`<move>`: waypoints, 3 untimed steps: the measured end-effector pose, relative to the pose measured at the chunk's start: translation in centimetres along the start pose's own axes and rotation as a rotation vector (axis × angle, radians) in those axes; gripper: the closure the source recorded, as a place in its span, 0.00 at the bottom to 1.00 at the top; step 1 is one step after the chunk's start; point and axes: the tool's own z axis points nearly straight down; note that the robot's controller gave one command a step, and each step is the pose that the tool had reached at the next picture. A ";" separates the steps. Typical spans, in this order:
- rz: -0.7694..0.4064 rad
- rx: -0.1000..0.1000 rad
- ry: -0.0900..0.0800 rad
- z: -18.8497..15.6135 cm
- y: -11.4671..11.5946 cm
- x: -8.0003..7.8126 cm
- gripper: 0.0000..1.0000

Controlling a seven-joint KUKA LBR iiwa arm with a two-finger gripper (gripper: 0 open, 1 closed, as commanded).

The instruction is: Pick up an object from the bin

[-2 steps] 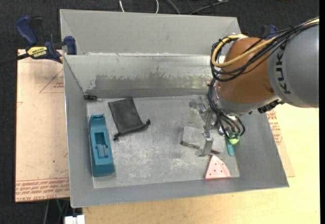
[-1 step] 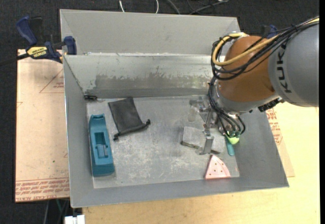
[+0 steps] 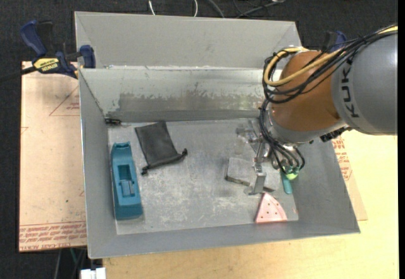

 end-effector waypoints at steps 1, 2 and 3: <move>0.024 0.000 -0.004 4.0 -7.7 0.9 0.00; -0.004 -0.001 -0.003 3.9 -3.9 1.3 0.00; 0.031 -0.002 -0.006 6.2 -8.1 1.4 1.00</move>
Offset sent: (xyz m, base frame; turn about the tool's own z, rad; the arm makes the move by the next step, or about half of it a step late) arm -0.0167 0.0374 -0.0297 -0.0490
